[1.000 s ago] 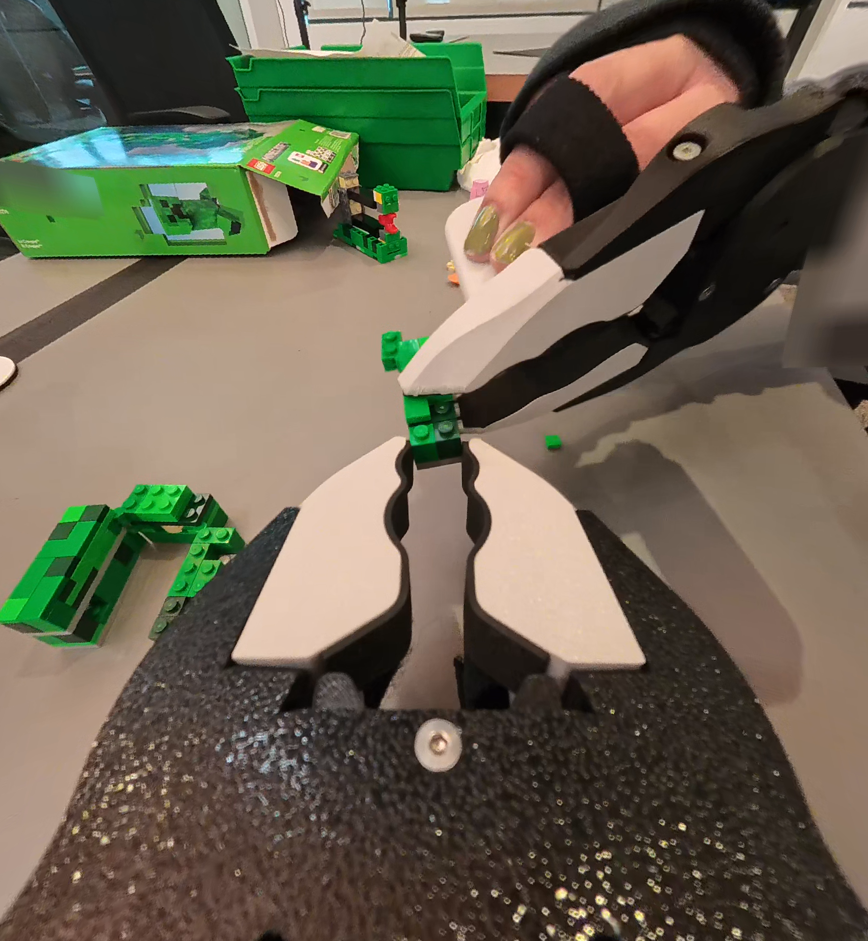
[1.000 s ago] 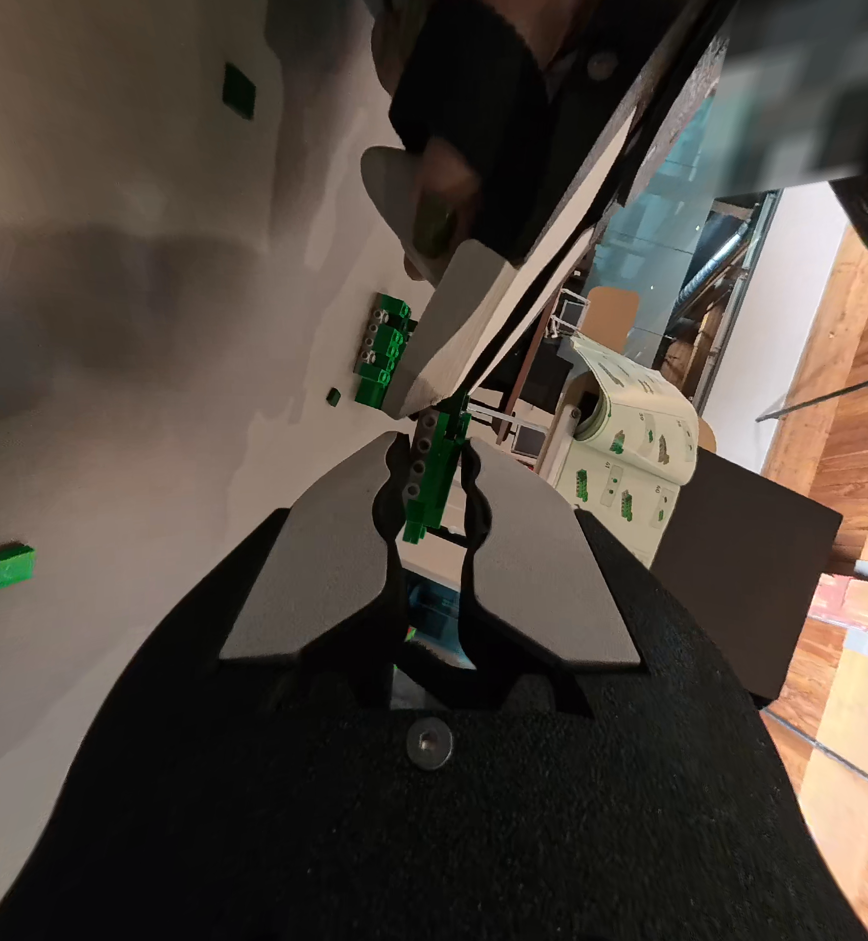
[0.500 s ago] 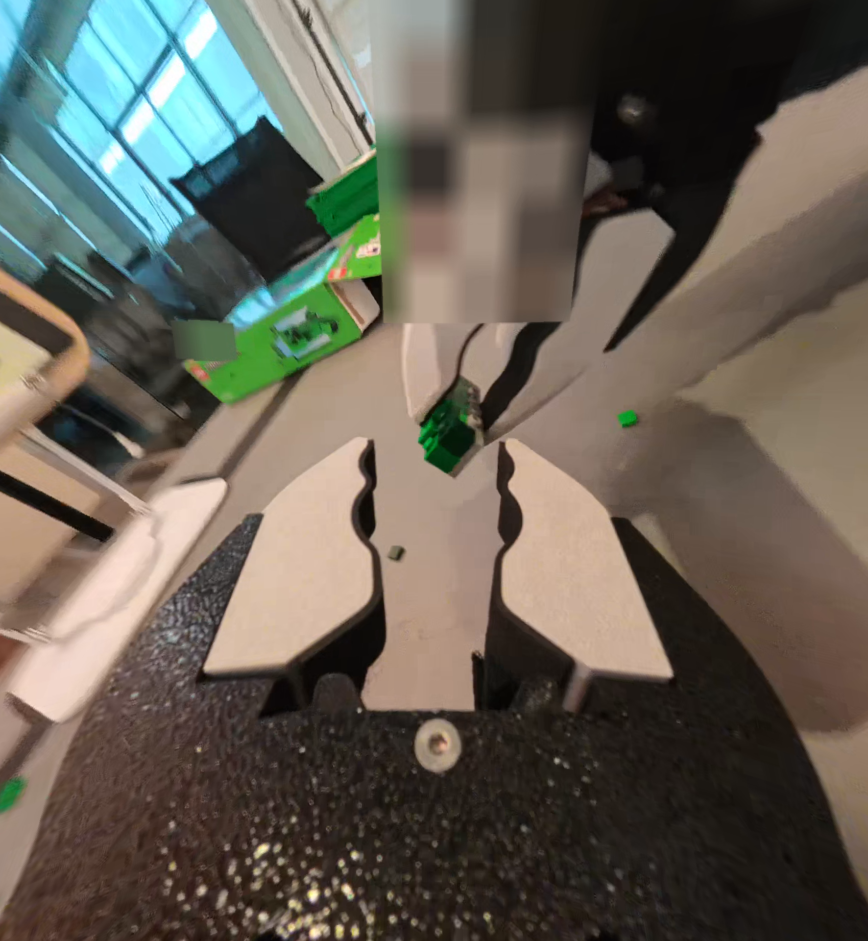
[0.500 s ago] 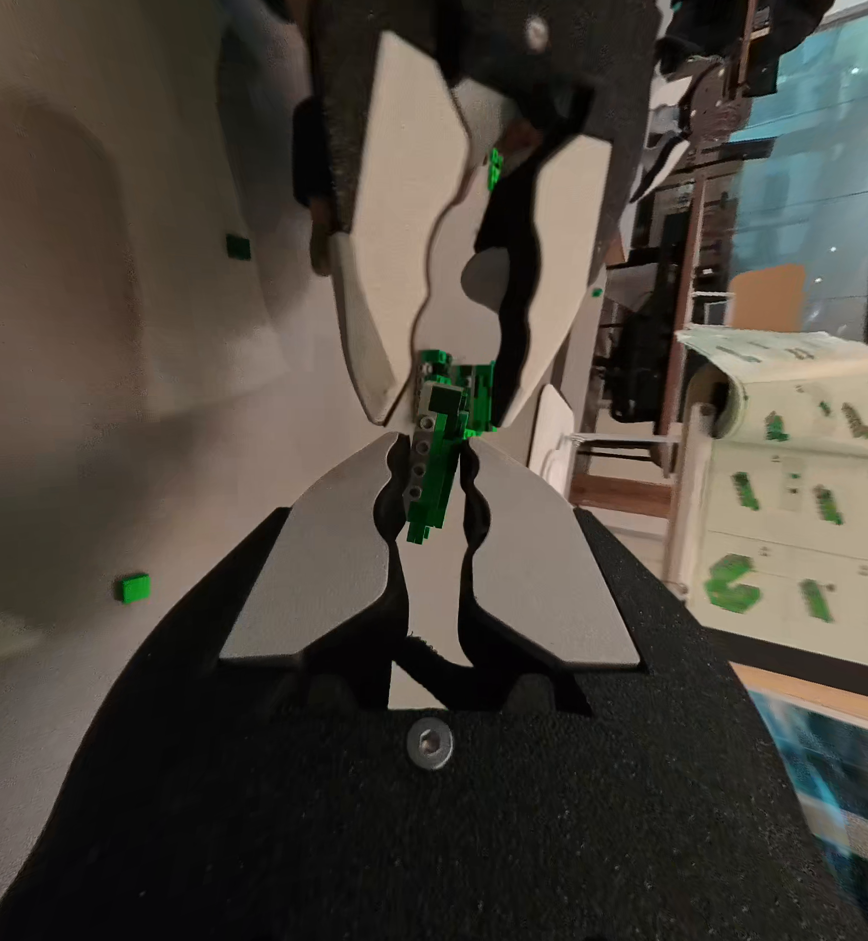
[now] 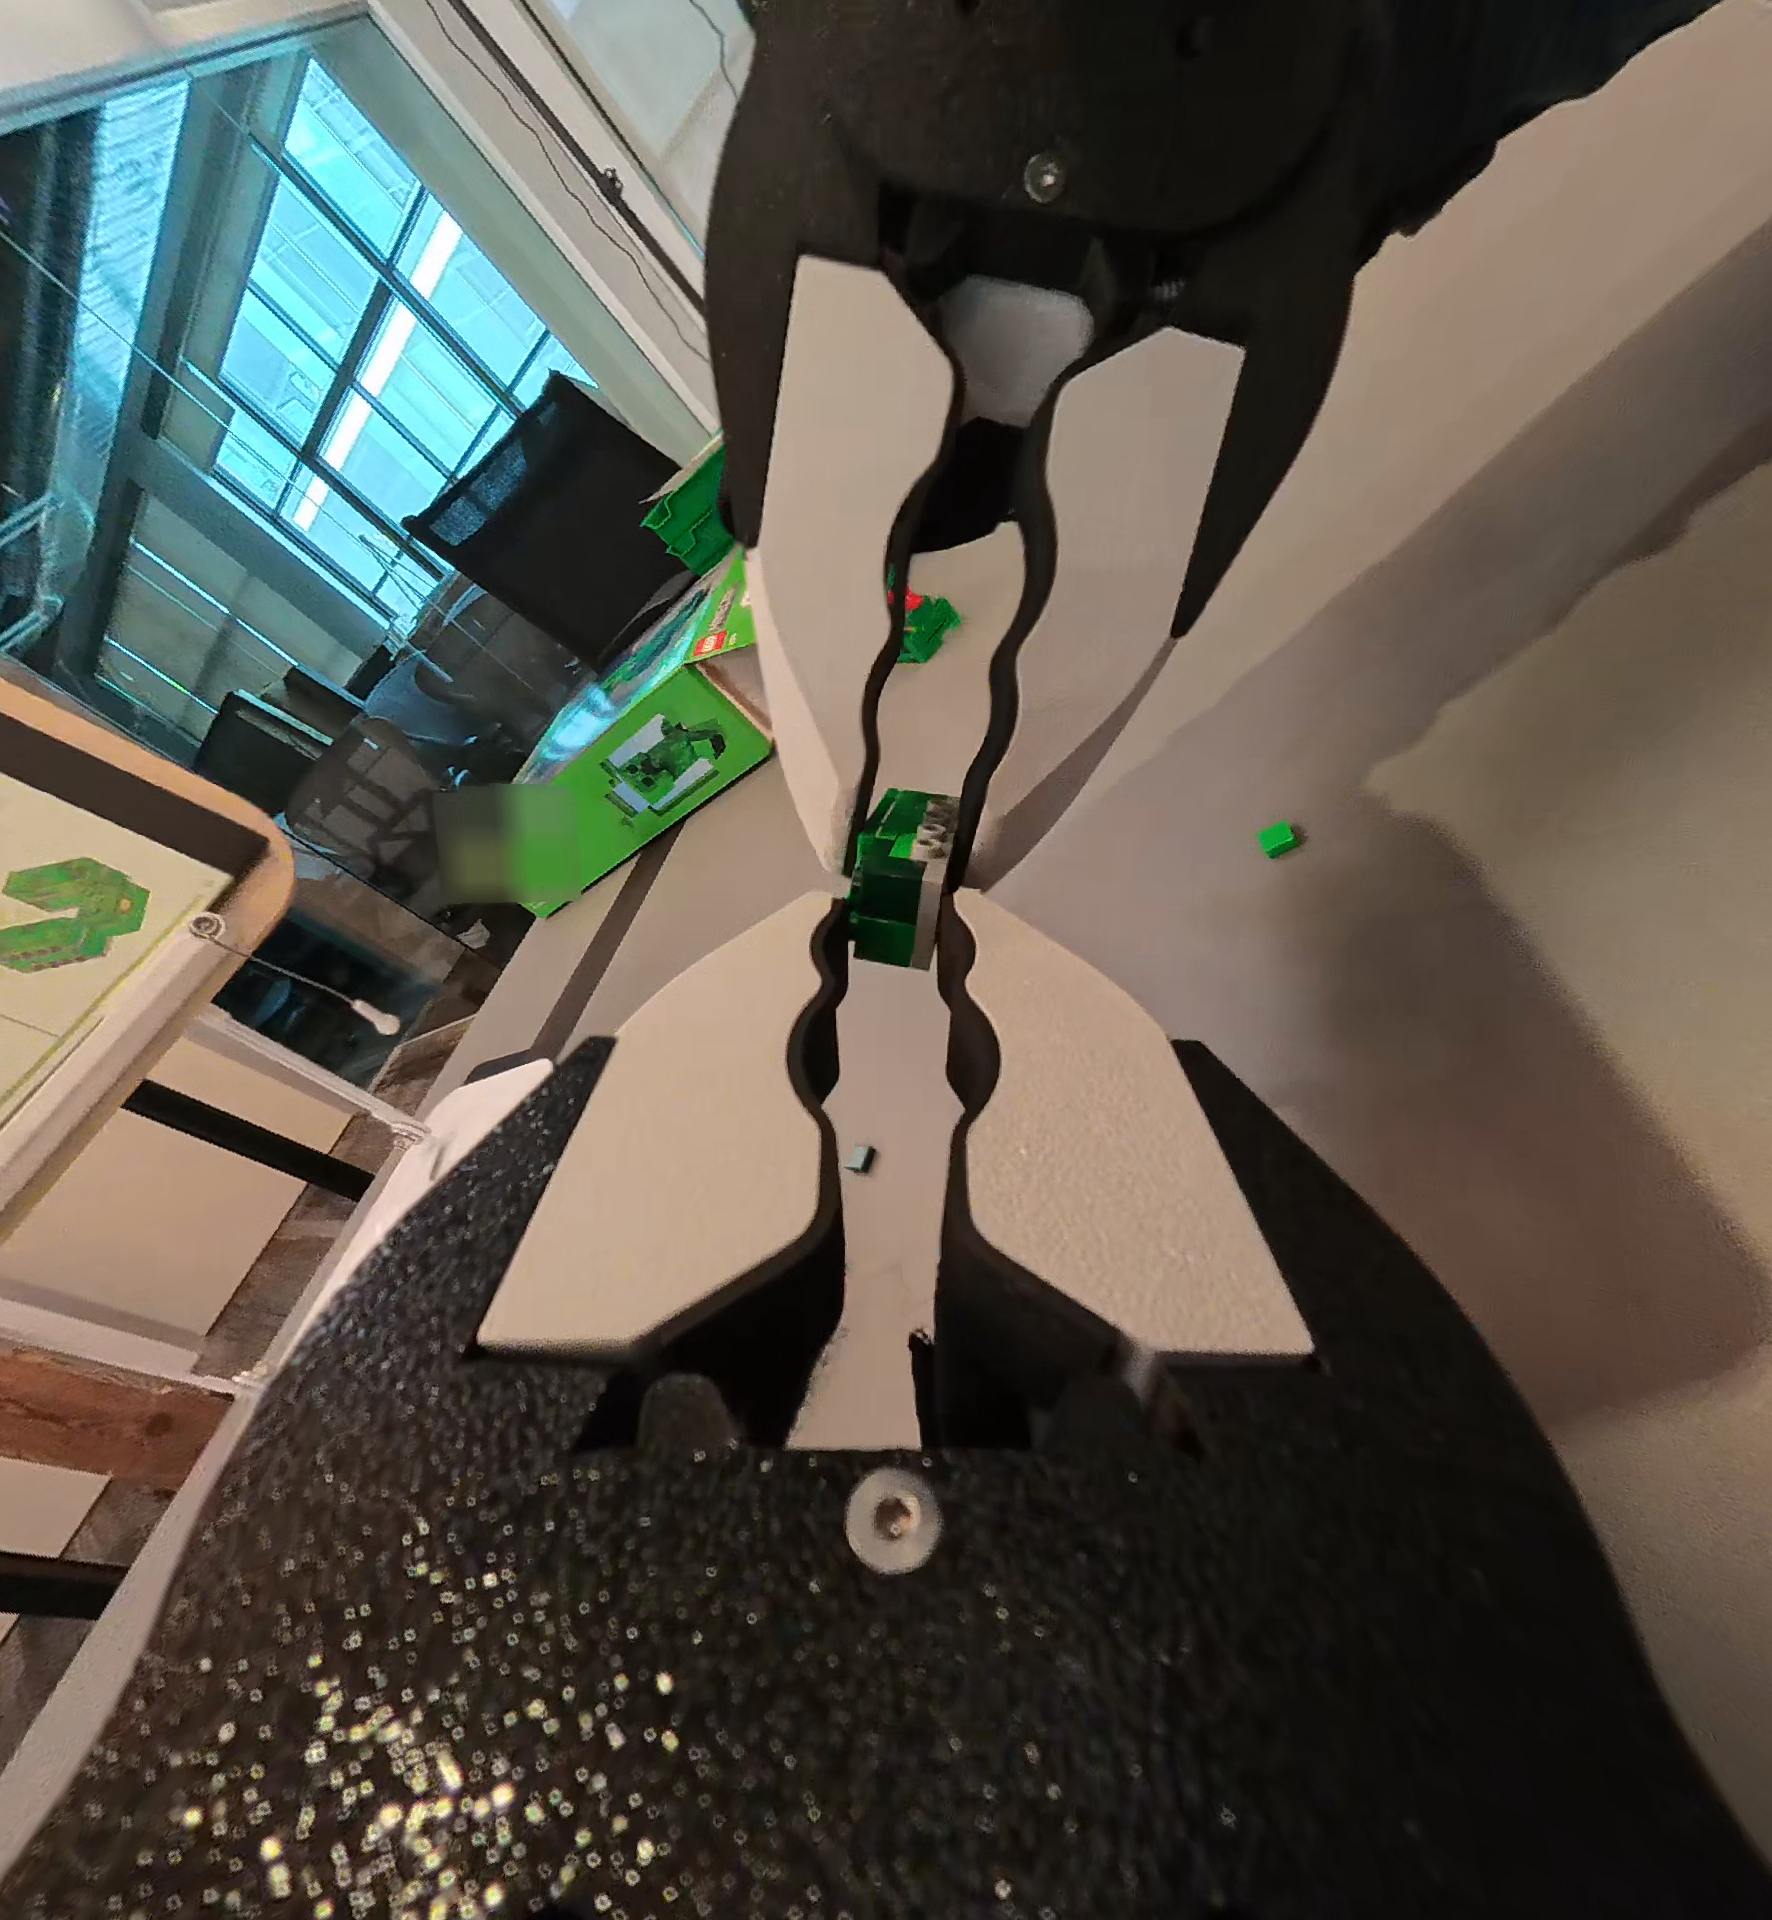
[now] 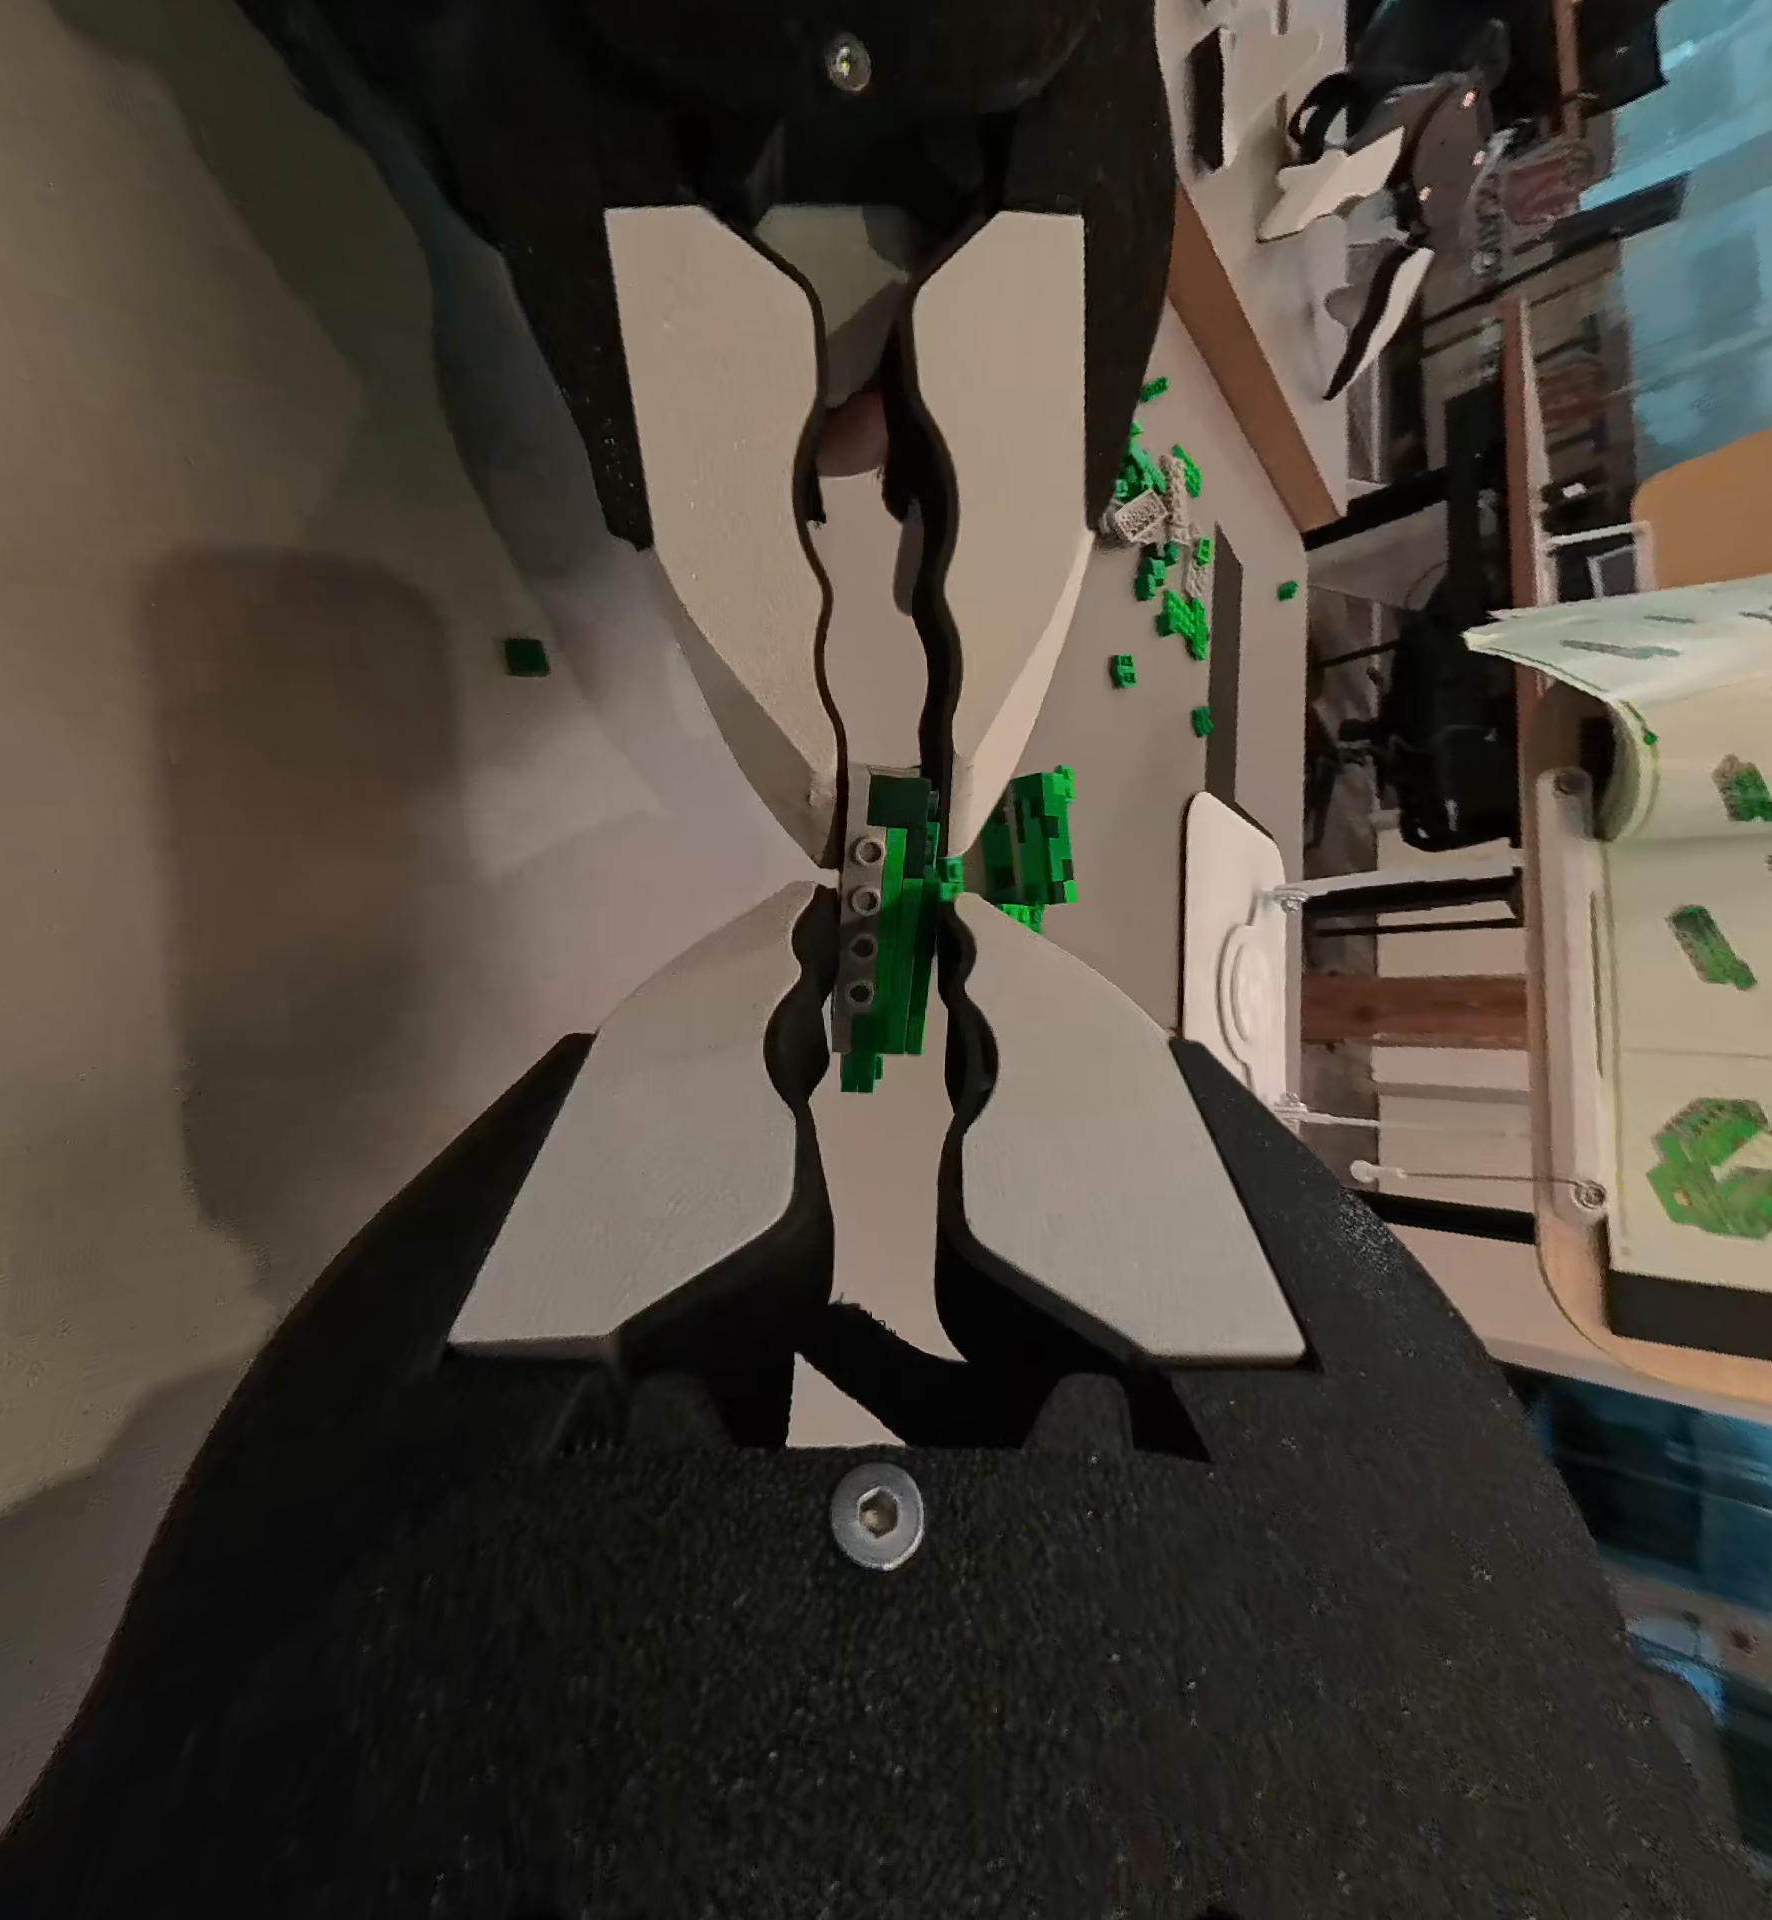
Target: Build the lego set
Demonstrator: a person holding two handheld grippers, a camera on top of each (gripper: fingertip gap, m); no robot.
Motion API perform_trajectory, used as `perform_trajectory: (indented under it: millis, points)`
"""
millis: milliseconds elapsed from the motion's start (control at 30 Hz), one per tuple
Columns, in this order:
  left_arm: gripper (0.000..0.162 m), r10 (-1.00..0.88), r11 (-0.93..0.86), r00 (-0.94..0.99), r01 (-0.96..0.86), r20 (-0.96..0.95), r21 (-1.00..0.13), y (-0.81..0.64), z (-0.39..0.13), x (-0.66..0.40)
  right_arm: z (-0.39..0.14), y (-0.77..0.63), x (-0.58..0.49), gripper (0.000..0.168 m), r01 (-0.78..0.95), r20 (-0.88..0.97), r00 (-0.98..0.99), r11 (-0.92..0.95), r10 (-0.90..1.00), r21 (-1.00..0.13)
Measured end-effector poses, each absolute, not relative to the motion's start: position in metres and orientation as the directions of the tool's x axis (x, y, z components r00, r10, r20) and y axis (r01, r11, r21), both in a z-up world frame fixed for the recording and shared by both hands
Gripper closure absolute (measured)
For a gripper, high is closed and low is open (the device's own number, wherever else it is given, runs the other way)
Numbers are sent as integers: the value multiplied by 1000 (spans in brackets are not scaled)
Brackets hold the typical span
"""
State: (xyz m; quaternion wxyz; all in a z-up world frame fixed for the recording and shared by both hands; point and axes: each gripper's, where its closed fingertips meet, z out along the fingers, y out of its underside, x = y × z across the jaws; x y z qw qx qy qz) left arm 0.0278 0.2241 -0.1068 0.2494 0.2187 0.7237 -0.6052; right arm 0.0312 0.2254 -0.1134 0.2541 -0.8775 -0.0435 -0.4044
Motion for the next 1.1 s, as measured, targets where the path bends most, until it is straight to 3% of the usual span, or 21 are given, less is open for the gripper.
perform_trajectory:
  millis: [33,333,433,533,667,900,1100]
  points:
    - [146,17,175,-780,618,-625,-766,224,-107,28,-114,225,31,151,282,738,662,-871,-126,-402]
    - [146,33,166,-771,631,-635,-758,225,-105,24,-111,225,27,151,315,779,623,-888,-73,-336]
    - [121,-12,121,-863,501,-505,-857,222,-97,25,-102,221,34,152,323,847,528,-907,-65,-271]
    - [96,6,120,-963,268,-269,-956,217,-98,29,-95,214,40,152,346,934,352,-935,59,-71]
    - [111,67,31,-995,71,-69,-997,220,-89,27,-91,215,41,152,357,967,217,-933,133,49]
    - [142,50,48,-998,51,-49,-998,218,-93,28,-86,219,42,151,360,972,104,-919,213,163]
    - [144,50,15,-999,12,-12,-1000,221,-89,31,-83,222,44,152,349,963,21,-905,268,244]
